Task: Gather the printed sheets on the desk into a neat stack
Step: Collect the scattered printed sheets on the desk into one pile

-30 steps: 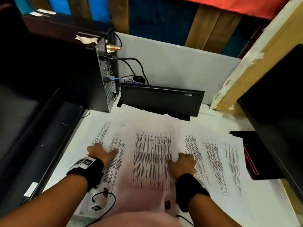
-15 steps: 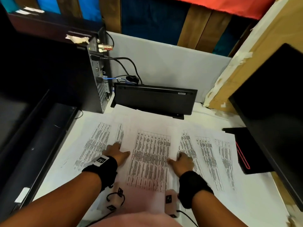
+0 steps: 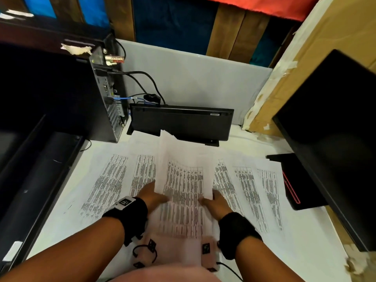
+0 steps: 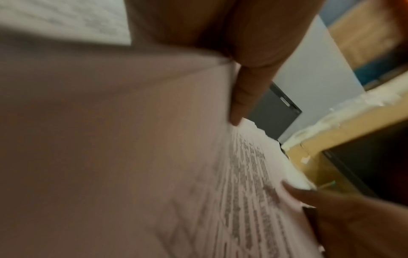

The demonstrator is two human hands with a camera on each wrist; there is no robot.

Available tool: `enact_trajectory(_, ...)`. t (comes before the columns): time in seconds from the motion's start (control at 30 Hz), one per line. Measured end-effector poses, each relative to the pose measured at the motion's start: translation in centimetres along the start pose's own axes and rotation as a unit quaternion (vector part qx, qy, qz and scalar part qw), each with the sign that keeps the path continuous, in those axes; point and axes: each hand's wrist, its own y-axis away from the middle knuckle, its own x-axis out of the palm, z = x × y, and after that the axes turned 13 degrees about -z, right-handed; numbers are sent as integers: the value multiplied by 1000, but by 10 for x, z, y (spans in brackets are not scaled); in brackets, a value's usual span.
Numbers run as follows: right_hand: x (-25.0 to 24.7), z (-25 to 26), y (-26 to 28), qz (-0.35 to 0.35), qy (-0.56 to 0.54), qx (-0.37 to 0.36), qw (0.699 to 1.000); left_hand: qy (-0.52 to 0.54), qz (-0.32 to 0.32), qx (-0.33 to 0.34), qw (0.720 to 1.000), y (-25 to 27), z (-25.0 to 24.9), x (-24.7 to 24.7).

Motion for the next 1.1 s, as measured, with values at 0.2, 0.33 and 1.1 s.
enact_trajectory(0.2,-48,-13,-17,-245,176,17,953,59,-71,7,996,-2,6,-31)
enact_trajectory(0.33,-80,-27,-16,-238,292,58,925,88,-101,-26,991,-3,18,-55)
enact_trajectory(1.1,-131,-36,-29,-254,239,112,930,77,-108,-94,987,-2,36,-48)
